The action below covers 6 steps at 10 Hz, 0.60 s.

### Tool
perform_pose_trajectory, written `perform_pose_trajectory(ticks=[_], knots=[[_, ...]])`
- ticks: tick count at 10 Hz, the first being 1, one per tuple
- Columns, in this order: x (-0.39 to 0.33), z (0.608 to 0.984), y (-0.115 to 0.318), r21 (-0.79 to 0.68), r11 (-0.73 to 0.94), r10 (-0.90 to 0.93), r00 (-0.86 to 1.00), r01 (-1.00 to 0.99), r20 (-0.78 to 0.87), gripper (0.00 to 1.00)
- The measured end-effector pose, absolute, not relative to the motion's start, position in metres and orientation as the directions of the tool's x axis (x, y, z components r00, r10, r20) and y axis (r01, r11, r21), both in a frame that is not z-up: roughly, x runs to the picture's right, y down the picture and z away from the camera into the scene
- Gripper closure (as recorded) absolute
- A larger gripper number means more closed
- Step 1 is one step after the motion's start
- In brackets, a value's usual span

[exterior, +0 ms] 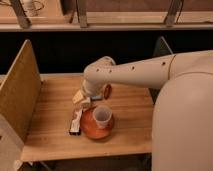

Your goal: Move the arm in a circular motion

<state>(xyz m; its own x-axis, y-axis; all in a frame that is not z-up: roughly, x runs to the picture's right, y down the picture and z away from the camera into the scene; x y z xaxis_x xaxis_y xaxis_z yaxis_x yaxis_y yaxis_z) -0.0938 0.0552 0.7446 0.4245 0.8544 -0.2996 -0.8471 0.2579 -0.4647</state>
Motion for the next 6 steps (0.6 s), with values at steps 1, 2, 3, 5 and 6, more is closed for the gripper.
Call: perform_pose_trajectory(ticks=[1,2,3,5,6], knots=[[-0.086,0.737,0.057,-0.461,0.252,0.857,0.418,-0.851,-0.302,0.20],[-0.064,0.725,0.059,-0.436,0.231,0.867,0.387,-0.870,-0.313,0.20],[-0.039,0.714,0.060,-0.397,0.199,0.881,0.341,-0.896,-0.329,0.20],[0.016,0.690,0.059,-0.291,0.143,0.907,0.243,-0.946,-0.343,0.20],[0.044,0.680,0.052,-0.230,0.125,0.922,0.199,-0.965,-0.333,0.20]])
